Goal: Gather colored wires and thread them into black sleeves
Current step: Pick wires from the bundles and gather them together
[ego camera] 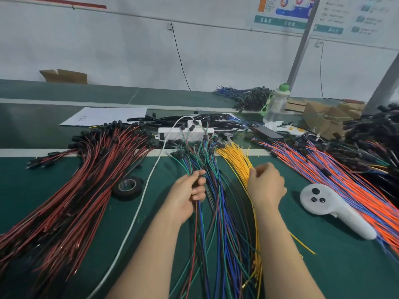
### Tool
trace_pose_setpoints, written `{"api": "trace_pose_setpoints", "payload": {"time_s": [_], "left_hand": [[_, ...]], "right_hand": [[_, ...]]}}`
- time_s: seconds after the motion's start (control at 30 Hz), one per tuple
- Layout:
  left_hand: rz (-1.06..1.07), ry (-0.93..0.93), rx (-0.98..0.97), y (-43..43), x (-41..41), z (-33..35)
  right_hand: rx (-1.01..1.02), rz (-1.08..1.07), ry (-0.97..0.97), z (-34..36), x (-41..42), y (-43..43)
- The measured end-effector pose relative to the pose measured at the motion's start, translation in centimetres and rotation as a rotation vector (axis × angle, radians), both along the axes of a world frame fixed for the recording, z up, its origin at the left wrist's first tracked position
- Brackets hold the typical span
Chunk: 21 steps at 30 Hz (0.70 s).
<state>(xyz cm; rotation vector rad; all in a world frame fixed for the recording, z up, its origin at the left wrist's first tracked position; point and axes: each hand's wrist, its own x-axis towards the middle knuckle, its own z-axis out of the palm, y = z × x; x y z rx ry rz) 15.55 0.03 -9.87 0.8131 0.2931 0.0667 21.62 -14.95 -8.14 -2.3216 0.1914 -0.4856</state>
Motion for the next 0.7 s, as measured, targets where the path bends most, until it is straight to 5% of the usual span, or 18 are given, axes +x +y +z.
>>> {"api": "trace_pose_setpoints", "payload": {"time_s": [0.1, 0.37, 0.7], "left_hand": [[0.026, 0.000, -0.043, -0.1, 0.0, 0.0], [0.021, 0.000, -0.006, -0.2, 0.0, -0.2], [0.185, -0.119, -0.214, 1.3, 0.4, 0.5]], "right_hand": [[0.146, 0.170, -0.097, 2.0, -1.1, 1.2], [-0.385, 0.705, 0.303, 2.2, -4.7, 5.3], [-0.437, 0.956, 0.423, 3.6, -6.3, 4.3]]}}
